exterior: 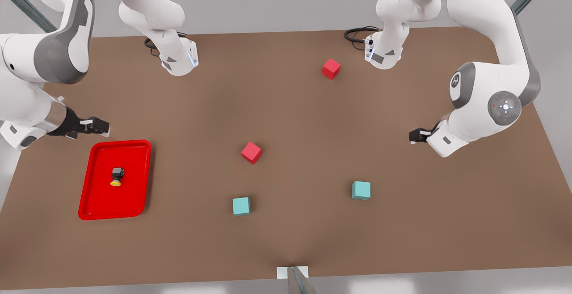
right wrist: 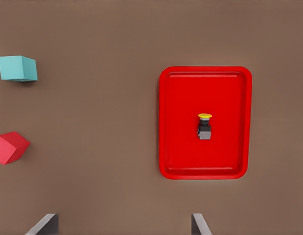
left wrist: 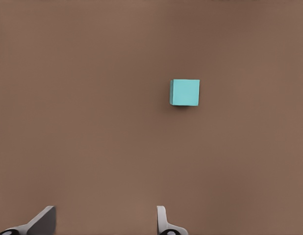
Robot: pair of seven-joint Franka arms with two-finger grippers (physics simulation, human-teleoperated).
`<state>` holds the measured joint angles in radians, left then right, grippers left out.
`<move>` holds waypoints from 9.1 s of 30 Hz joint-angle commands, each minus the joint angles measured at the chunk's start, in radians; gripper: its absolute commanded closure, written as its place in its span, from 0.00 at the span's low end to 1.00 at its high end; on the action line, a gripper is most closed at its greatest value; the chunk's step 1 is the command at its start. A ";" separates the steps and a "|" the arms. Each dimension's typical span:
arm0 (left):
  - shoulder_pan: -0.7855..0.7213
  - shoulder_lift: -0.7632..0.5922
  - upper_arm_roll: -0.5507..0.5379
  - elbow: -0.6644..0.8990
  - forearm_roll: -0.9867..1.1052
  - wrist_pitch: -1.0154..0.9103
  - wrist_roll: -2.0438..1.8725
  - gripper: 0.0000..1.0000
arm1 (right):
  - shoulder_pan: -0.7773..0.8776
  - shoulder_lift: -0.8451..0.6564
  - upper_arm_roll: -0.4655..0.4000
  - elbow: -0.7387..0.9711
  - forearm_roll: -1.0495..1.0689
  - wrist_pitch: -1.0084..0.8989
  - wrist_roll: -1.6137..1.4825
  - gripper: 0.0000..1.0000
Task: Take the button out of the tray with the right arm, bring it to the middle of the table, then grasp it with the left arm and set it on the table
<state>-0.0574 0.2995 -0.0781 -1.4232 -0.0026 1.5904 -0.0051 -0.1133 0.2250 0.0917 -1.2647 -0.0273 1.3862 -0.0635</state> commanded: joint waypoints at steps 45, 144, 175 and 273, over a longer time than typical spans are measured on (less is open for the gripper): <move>-0.022 0.122 0.000 0.063 0.070 0.052 -0.046 0.00 | -0.408 0.487 0.128 -0.430 -0.187 0.743 -0.213 0.00; -0.347 0.368 -0.149 0.259 0.110 0.217 -0.469 0.00 | 0.146 0.027 -0.204 -0.242 0.009 0.266 -0.068 0.00; -0.463 0.490 -0.177 -0.062 0.392 0.569 -0.721 0.00 | 0.070 0.223 -0.035 0.016 -0.089 0.258 0.088 0.00; -0.708 0.601 0.077 -0.115 1.415 0.438 -2.745 0.63 | 0.046 0.264 -0.037 0.008 -0.063 0.275 0.094 0.00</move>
<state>-0.7626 0.8991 -0.0032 -1.5394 1.3966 2.0637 -2.5379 -0.0676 0.4907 0.0552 -1.2568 -0.0915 1.6616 0.0306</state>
